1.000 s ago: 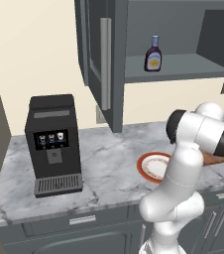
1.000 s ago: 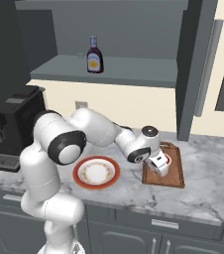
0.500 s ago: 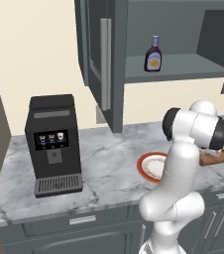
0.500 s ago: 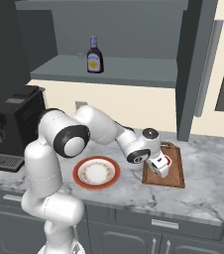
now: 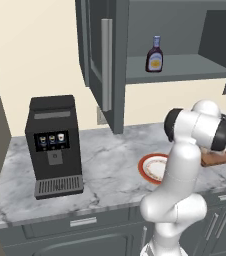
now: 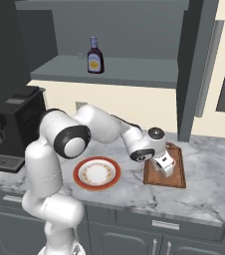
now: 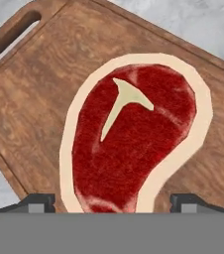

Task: Pick the steak from the plate and place it on the cutting board. Then pick the condiment bottle from the cabinet and place it next to the cutting board.

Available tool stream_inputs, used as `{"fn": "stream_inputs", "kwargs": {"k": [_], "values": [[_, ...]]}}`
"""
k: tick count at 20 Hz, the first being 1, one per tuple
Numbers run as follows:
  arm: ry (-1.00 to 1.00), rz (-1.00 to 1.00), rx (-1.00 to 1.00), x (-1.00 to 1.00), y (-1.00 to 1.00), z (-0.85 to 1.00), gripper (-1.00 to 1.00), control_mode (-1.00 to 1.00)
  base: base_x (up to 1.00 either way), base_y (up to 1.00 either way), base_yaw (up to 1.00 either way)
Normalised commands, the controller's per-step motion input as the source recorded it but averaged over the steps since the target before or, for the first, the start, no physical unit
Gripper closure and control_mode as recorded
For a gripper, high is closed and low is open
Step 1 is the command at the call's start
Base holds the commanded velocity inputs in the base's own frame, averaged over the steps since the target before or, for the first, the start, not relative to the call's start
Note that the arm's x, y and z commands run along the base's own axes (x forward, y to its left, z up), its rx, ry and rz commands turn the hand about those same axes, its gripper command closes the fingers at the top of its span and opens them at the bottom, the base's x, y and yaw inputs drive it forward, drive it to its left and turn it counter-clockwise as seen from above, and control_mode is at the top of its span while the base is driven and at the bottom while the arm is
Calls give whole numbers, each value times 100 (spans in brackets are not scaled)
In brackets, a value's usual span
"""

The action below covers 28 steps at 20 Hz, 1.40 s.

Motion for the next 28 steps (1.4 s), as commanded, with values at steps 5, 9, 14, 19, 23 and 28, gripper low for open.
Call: {"fn": "stream_inputs", "kwargs": {"k": [5, 9, 14, 19, 23, 28], "values": [[-11, 0, 0, -16, 11, 1, -100, -100, 0, 0, 0], [-3, 0, 0, -8, 22, 12, -100, -100, 0, 0, 0], [-2, 0, -2, -17, 32, 37, -100, -100, 0, 0, 0], [-1, -3, -3, -12, 21, 58, -100, -100, 0, 0, 0], [0, -8, -9, -18, 10, 65, -100, -100, 0, 0, 0], [0, -4, -11, -16, 15, 59, -100, -100, 0, 0, 0]]}}
